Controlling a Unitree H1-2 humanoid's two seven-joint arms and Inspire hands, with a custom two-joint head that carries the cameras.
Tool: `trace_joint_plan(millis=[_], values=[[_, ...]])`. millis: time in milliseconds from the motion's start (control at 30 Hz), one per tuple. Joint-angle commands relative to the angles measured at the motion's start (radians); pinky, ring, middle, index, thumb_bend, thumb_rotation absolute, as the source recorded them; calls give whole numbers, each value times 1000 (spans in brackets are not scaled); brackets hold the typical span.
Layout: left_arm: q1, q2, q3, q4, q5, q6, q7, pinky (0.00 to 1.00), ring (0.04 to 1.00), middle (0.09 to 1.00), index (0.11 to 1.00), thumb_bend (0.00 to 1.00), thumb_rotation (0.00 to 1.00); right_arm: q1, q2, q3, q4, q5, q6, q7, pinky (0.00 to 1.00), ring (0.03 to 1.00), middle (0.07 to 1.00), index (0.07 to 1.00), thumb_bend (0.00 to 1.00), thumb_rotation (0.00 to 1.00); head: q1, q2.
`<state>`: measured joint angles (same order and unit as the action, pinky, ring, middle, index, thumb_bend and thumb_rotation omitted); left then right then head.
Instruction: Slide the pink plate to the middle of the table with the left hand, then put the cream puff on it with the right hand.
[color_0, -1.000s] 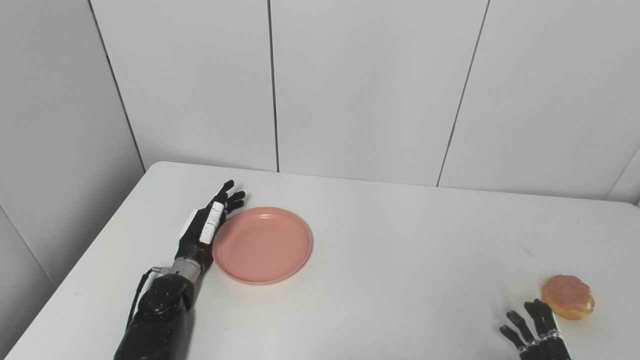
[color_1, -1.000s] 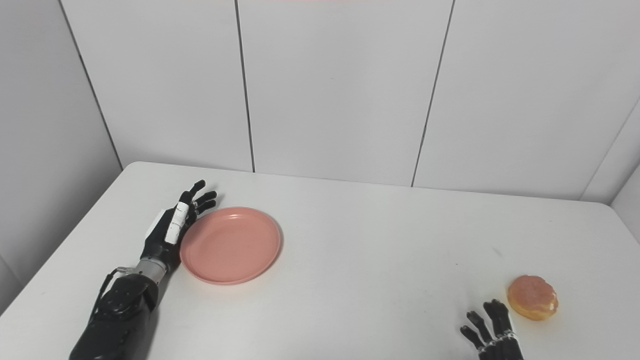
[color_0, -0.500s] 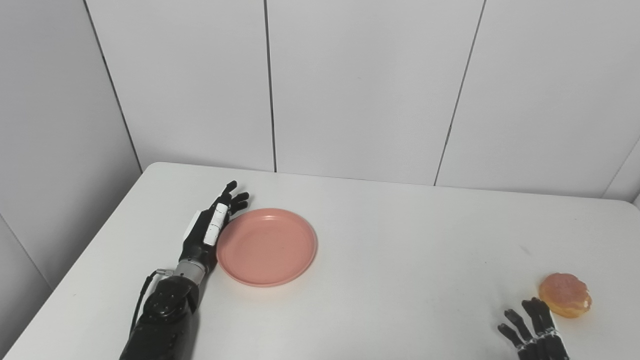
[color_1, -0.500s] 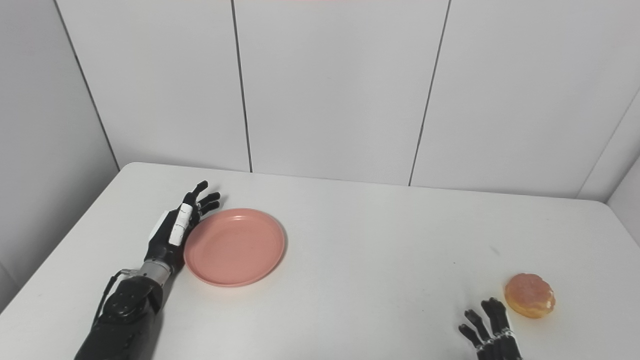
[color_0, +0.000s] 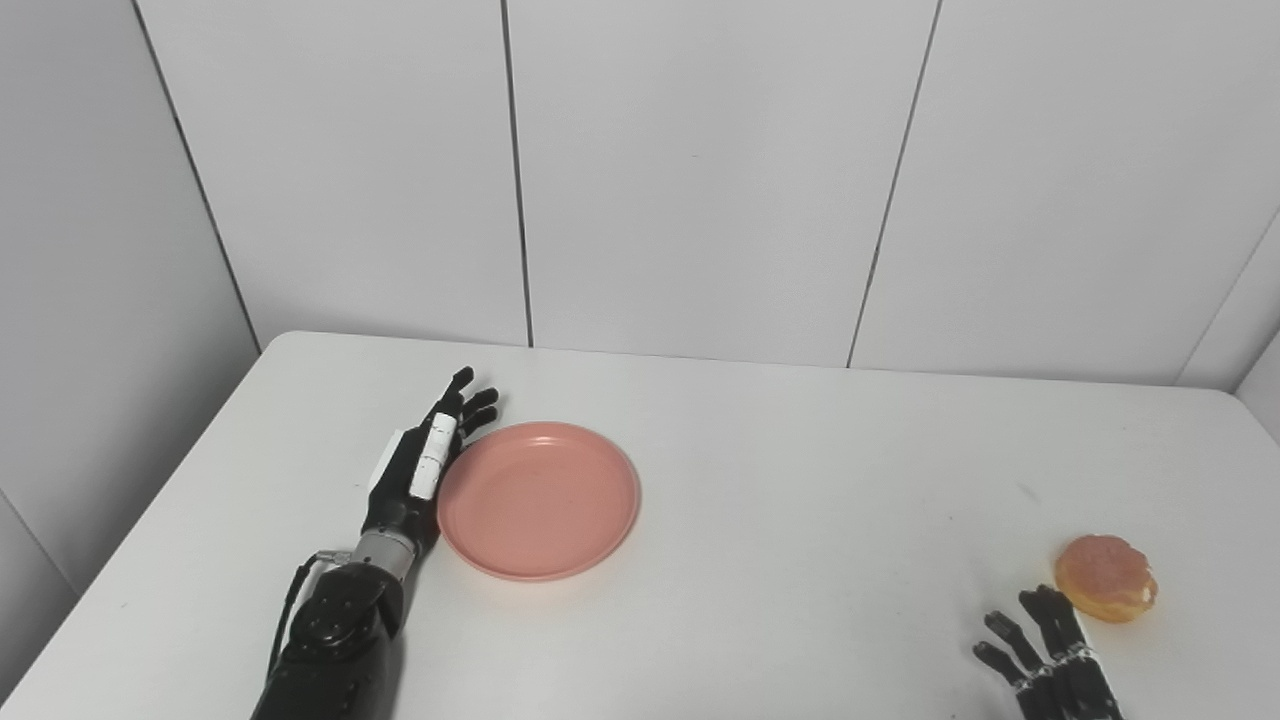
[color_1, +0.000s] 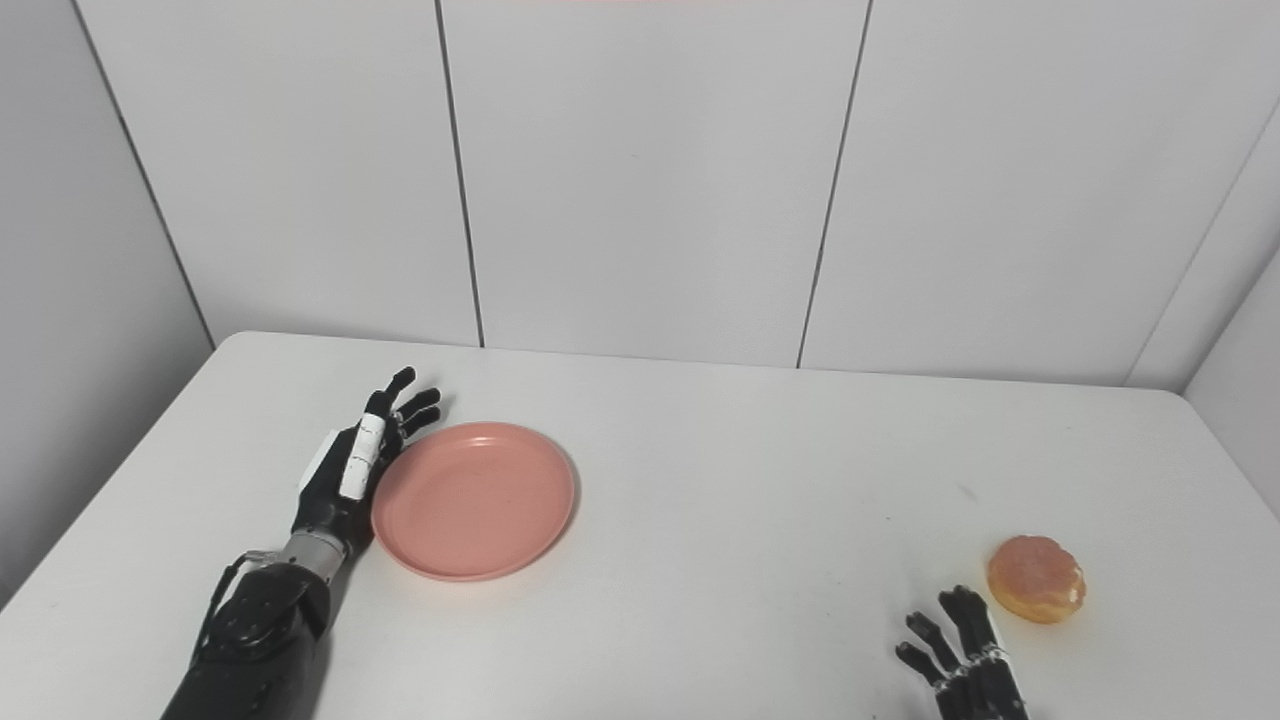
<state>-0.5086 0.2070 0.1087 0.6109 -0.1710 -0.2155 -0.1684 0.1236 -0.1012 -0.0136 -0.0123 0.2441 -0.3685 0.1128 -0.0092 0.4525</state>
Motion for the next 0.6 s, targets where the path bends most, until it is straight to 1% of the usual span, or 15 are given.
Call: trace_joint_plan(millis=[0, 167, 300, 333, 367, 467, 567], values=[[0, -45, -47, -15, 25, 0, -20, 760, 895, 886, 950, 997, 955, 0, 32, 40, 53, -20, 192, -8, 806, 867, 940, 930, 862, 919, 1, 0], [2, -53, -72, -11, 49, -13, -15, 743, 895, 887, 942, 1000, 944, 1, 36, 46, 47, -19, 194, -16, 812, 867, 938, 928, 851, 917, -22, 10], [4, -64, -72, -14, 49, -6, -9, 782, 897, 883, 933, 1000, 929, -3, 45, 52, 48, -17, 197, -23, 793, 859, 931, 917, 835, 901, -51, 20], [4, -66, -73, -16, 51, -4, -6, 783, 897, 883, 933, 1000, 930, -3, 48, 54, 47, -18, 197, -24, 792, 859, 931, 917, 834, 900, -66, 25], [5, -68, -73, -16, 53, -3, -5, 784, 895, 883, 932, 1000, 931, -4, 49, 56, 47, -19, 198, -25, 790, 859, 931, 916, 831, 899, -66, 25], [7, -78, -81, -25, 66, 0, 5, 773, 884, 879, 932, 1000, 941, -2, 59, 64, 42, -31, 198, -33, 790, 860, 929, 917, 832, 898, -98, 32], [7, -82, -83, -27, 60, 0, -2, 783, 885, 882, 936, 1000, 943, -1, 73, 72, 36, -50, 200, -45, 795, 862, 925, 915, 837, 899, -134, 38]])
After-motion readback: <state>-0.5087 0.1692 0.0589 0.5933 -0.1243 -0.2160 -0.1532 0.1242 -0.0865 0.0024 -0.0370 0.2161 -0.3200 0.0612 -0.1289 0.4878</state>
